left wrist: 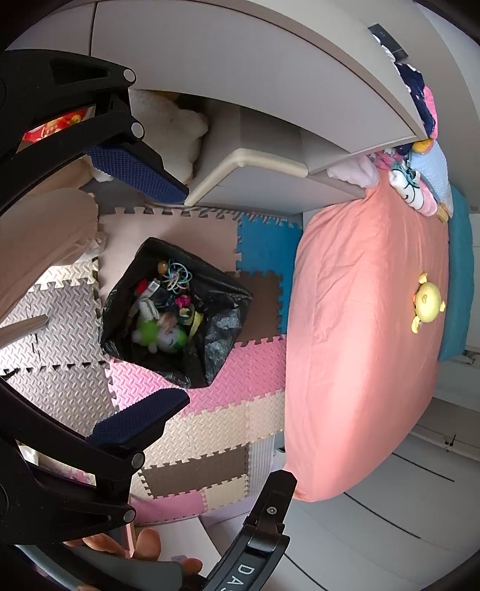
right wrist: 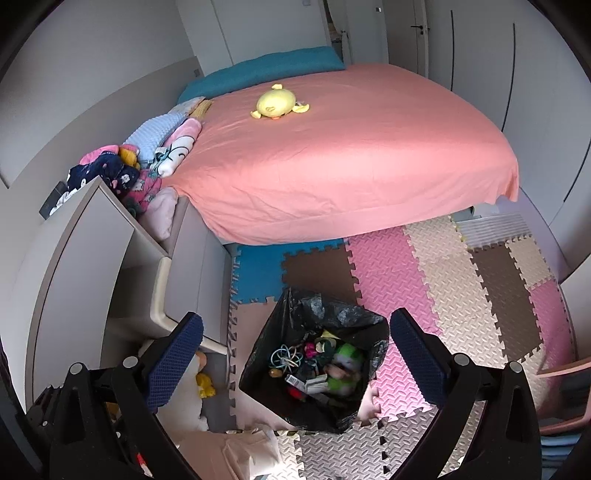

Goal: Collect trash

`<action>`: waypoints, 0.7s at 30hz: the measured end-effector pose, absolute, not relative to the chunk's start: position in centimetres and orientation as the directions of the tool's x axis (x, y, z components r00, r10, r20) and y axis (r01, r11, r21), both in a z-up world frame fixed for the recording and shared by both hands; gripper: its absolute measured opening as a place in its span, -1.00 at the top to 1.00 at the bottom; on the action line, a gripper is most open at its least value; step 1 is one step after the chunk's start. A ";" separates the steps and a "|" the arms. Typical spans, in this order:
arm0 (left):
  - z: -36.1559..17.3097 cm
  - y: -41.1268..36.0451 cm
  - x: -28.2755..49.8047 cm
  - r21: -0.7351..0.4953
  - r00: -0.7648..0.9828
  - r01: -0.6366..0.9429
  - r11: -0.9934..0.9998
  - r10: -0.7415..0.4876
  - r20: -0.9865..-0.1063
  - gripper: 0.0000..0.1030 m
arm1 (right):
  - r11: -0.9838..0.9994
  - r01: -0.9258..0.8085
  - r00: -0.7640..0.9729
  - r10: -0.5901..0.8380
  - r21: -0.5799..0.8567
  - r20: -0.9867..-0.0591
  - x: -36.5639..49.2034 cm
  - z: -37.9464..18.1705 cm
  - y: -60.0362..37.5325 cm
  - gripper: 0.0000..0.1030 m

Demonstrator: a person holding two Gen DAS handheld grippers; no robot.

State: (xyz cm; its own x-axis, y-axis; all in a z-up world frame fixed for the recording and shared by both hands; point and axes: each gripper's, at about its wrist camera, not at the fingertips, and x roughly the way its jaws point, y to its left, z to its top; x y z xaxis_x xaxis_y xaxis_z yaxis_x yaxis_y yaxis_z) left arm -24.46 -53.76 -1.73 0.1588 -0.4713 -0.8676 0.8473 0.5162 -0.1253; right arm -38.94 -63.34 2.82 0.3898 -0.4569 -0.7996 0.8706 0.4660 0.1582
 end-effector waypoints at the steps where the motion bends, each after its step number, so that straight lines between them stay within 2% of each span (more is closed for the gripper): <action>1: -1.7 -53.7 -24.5 -0.127 0.158 0.848 0.515 -0.474 -0.866 -0.88 | 0.466 0.870 0.392 -0.457 0.161 -0.798 -38.9 2.9 -63.3 -0.96; 21: -0.6 -52.0 -23.1 -0.157 0.151 0.838 0.523 -0.498 -0.854 -0.88 | 0.496 0.853 0.415 -0.460 0.160 -0.785 -37.2 4.6 -61.8 -0.96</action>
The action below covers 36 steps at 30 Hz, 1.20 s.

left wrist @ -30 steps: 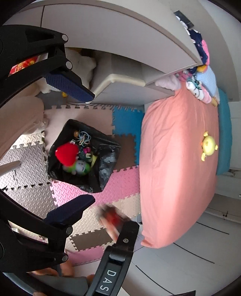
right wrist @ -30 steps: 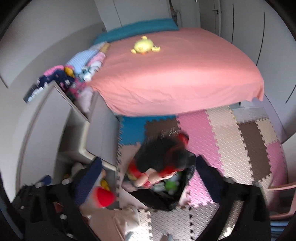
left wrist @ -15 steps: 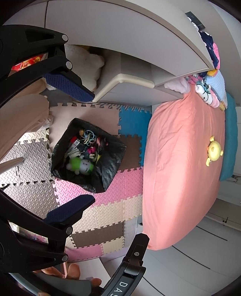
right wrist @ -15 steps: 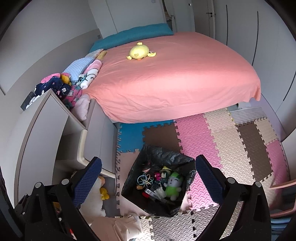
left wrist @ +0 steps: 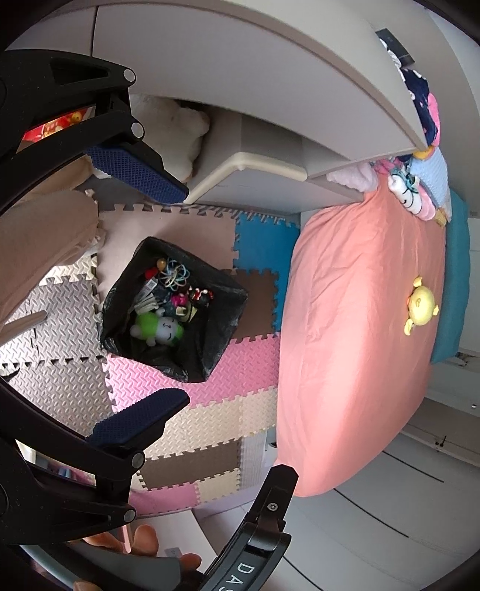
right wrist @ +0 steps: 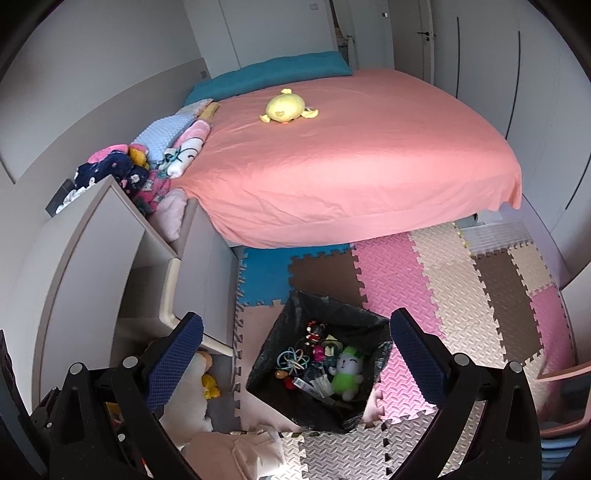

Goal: Collect trash

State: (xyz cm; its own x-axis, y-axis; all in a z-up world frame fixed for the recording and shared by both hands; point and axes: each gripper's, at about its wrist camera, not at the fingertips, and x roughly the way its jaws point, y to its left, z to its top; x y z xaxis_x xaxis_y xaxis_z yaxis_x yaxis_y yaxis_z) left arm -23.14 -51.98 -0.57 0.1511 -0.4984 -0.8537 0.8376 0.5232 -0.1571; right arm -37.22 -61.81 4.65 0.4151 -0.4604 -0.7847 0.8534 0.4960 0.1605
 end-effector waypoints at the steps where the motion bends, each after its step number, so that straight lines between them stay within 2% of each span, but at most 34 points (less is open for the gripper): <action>1: -0.2 -51.6 -22.8 -0.156 0.160 0.834 0.529 -0.502 -0.850 -0.88 | 0.503 0.849 0.422 -0.460 0.162 -0.781 -36.8 4.9 -61.6 -0.96; 18: 4.9 -41.2 -14.5 -0.132 0.345 0.703 0.699 -0.497 -0.796 -0.88 | 0.698 0.695 0.561 -0.378 0.171 -0.737 -25.8 9.2 -54.0 -0.96; 36: 5.8 -24.2 -6.7 -0.117 0.501 0.436 0.893 -0.348 -0.792 -0.88 | 0.899 0.404 0.667 -0.160 0.172 -0.728 -12.2 10.9 -39.9 -0.96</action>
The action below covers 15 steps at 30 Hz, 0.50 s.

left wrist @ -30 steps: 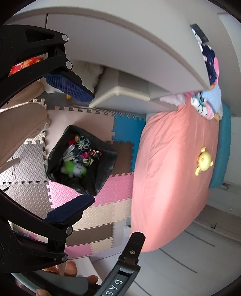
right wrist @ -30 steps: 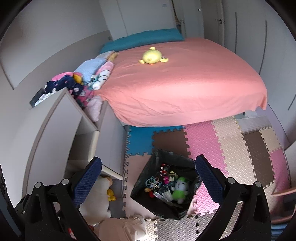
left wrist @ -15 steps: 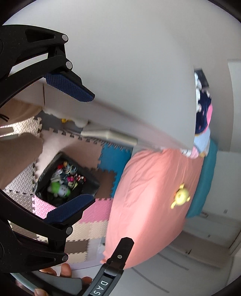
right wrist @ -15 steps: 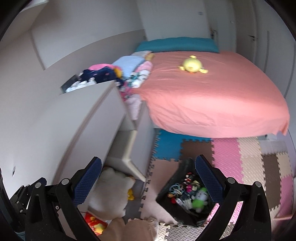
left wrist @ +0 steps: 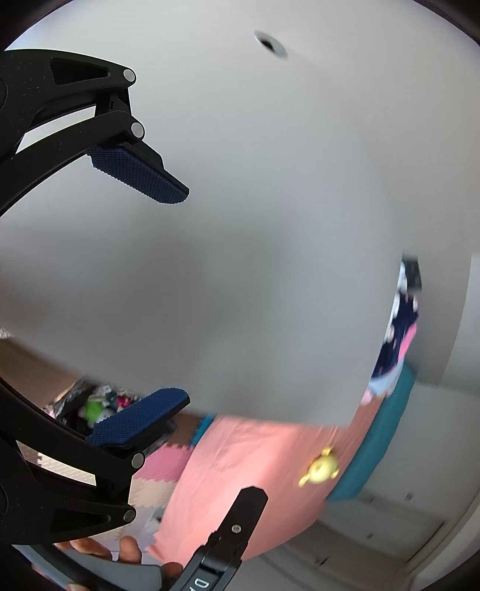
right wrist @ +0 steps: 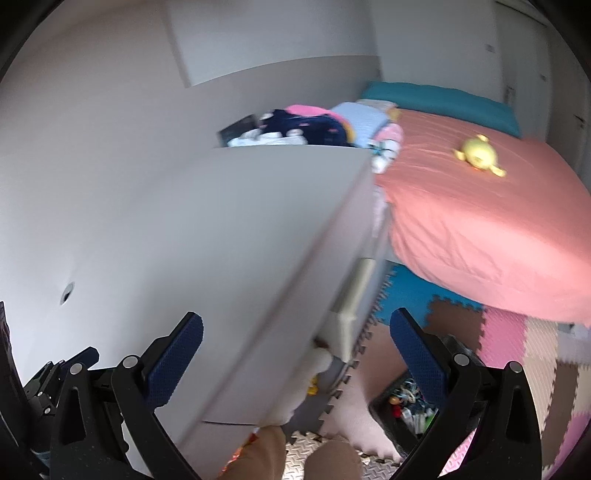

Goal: Collect trash

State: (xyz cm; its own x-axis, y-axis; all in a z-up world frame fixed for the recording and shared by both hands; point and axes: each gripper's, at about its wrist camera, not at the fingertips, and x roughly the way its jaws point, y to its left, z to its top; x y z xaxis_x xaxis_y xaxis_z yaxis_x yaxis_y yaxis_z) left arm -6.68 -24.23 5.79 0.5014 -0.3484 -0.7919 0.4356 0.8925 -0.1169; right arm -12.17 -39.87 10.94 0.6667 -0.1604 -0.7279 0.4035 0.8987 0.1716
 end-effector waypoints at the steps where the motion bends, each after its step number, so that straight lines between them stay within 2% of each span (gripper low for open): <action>1: 5.7 -23.0 -6.4 -0.118 0.507 0.418 0.901 -0.338 -0.793 -0.88 | 0.907 0.384 0.670 -0.146 0.171 -0.728 -11.6 10.9 -38.9 -0.96; 15: 4.7 -8.8 -3.8 -0.118 0.547 0.151 0.981 -0.183 -0.817 -0.88 | 0.973 0.176 0.652 -0.004 0.147 -0.758 -4.2 8.3 -26.1 -0.96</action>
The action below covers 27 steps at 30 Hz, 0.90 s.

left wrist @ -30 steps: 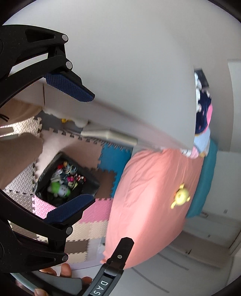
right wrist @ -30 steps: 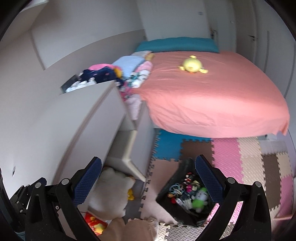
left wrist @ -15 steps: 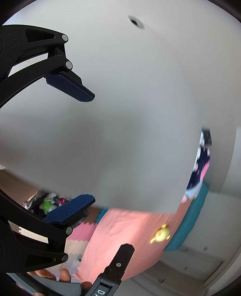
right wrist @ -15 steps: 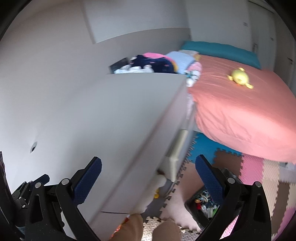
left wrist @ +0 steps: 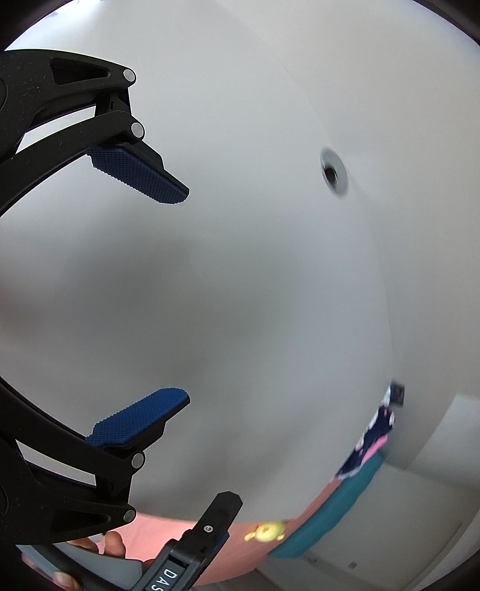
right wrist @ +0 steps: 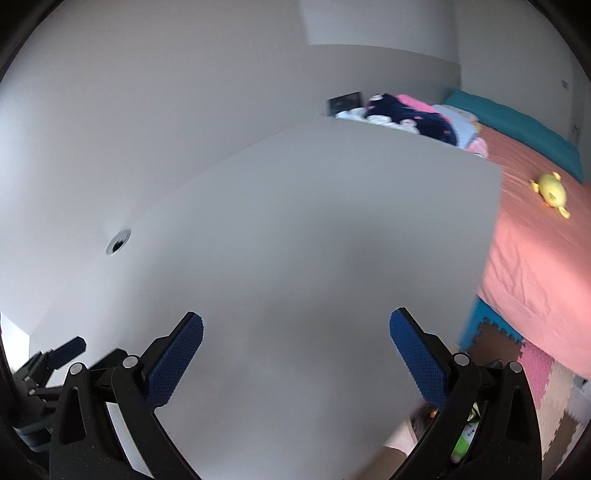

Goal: Collect trash

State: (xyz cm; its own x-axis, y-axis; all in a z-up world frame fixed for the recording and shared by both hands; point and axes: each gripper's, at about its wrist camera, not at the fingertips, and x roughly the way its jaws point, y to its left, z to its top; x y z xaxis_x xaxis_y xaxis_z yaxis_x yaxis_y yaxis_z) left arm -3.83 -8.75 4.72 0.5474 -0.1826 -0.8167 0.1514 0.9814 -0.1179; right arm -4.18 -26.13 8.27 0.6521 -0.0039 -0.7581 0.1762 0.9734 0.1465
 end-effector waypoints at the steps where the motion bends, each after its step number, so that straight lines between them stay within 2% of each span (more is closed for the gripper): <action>1: 4.4 -7.8 -3.7 -0.106 0.545 0.139 0.985 -0.166 -0.822 -0.88 | 0.975 0.170 0.648 0.001 0.146 -0.761 -3.8 7.9 -25.5 -0.96; 10: 2.3 -2.2 -2.4 -0.109 0.541 0.043 0.993 -0.114 -0.833 -0.88 | 0.990 0.102 0.606 0.019 0.101 -0.795 -1.0 5.0 -20.4 -0.96; 27: 1.4 -1.2 -1.2 -0.009 0.558 0.019 1.000 -0.018 -0.830 -0.88 | 0.997 0.071 0.572 -0.014 0.032 -0.820 1.4 3.0 -18.0 -0.96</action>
State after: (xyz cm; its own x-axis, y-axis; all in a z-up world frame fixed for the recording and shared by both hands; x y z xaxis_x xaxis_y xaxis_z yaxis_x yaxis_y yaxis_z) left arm -1.23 -1.22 1.38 0.5581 -0.0183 -0.8295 0.0192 0.9998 -0.0092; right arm 1.45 -18.00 2.97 0.5715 -0.0144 -0.8205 0.0714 0.9969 0.0323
